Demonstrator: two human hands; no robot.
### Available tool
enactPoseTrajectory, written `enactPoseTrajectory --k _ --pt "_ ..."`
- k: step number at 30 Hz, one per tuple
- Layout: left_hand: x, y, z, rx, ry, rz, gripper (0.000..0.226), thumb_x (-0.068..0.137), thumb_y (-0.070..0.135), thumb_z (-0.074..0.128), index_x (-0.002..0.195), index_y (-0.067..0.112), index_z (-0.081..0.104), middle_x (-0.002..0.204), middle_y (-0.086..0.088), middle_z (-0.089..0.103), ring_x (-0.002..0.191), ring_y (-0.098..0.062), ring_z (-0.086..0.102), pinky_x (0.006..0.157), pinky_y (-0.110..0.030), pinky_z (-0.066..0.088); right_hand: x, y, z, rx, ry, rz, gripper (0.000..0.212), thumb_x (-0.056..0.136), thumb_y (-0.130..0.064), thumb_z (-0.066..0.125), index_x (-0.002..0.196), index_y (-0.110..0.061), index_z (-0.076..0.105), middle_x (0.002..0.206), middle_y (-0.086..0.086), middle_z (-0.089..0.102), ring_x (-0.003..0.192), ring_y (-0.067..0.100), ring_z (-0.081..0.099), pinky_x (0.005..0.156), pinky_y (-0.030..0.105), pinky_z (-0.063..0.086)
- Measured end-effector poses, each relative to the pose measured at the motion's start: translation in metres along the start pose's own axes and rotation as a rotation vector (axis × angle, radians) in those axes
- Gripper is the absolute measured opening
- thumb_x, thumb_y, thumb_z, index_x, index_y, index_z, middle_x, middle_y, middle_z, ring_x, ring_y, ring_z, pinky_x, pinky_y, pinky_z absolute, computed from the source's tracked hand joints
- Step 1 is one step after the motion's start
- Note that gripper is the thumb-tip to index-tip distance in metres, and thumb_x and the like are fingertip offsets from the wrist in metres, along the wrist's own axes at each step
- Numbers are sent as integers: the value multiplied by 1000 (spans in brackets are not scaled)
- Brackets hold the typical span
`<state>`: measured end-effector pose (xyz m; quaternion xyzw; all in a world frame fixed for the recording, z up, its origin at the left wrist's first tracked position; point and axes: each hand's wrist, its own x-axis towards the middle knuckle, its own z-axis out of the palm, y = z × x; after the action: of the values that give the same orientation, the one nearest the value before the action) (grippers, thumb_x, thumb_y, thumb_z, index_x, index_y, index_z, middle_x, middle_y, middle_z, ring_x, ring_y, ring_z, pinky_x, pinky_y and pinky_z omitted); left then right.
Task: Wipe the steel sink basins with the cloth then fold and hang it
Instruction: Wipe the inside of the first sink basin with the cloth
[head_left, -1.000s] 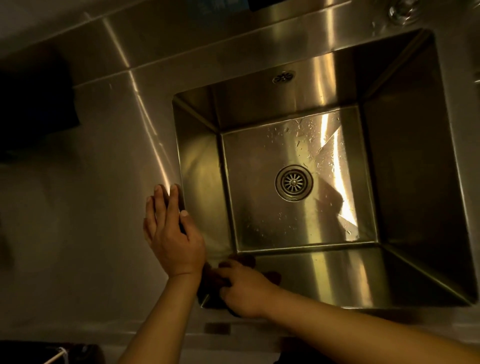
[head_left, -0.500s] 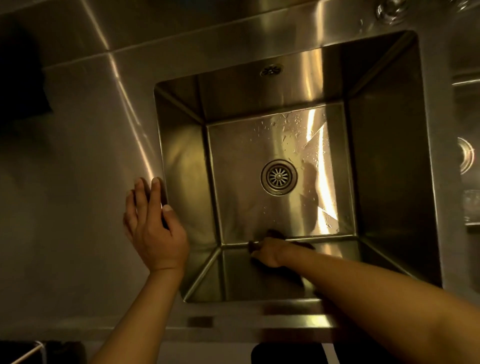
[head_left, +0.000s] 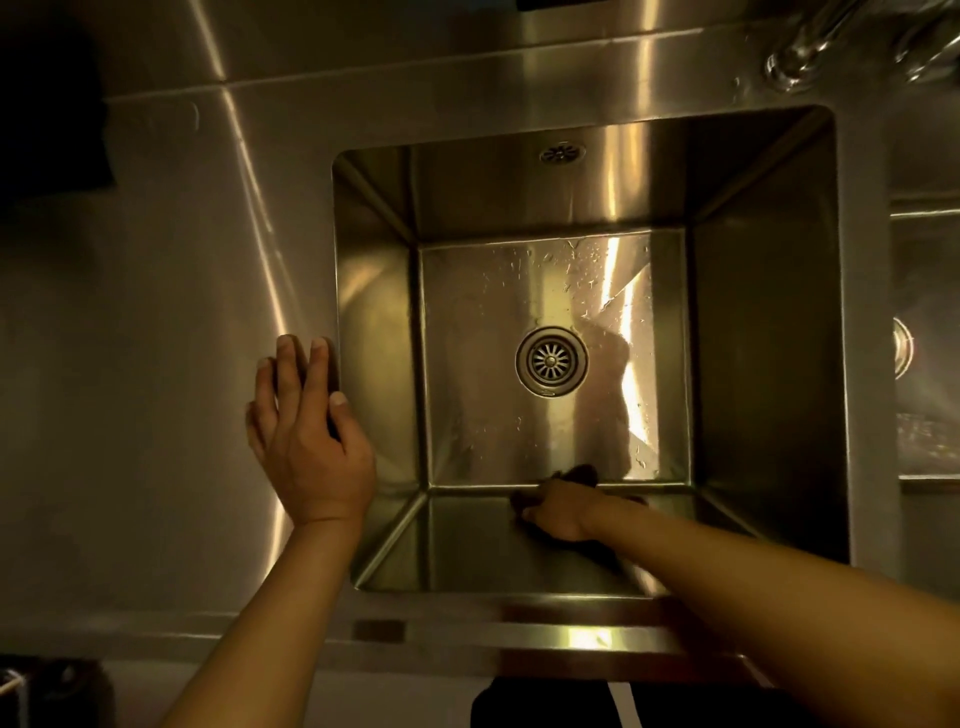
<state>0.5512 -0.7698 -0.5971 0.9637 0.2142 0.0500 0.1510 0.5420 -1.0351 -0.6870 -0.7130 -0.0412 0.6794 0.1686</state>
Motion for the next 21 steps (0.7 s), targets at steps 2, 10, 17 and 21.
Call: enactPoseTrajectory --k 2,10,17,21 --pt "0 0 1 -5 0 -7 56 104 27 40 160 30 39 170 2 29 159 -25 20 122 -60 24 -5 -44 11 15 -18 -159 44 103 -41 47 145 -28 55 149 8 54 133 29 53 113 38 40" --pt "-2 4 -1 3 -6 -13 55 105 27 41 160 31 38 171 2 28 159 -24 19 124 -59 23 -26 -117 37 136 -24 -368 45 101 -39 53 144 -28 56 155 4 47 138 30 47 110 35 37" --pt "-2 7 -3 1 13 1 55 101 27 39 156 29 45 169 -1 32 156 -29 25 123 -57 23 -41 -12 10 3 92 -139 38 101 -33 55 137 -26 63 139 6 62 124 27 59 107 35 44" --pt "-2 4 -4 14 24 17 54 101 26 40 155 28 45 167 -2 35 154 -30 28 122 -57 24 -51 28 0 36 173 26 36 101 -30 57 135 -19 63 133 8 65 118 25 61 99 31 44"
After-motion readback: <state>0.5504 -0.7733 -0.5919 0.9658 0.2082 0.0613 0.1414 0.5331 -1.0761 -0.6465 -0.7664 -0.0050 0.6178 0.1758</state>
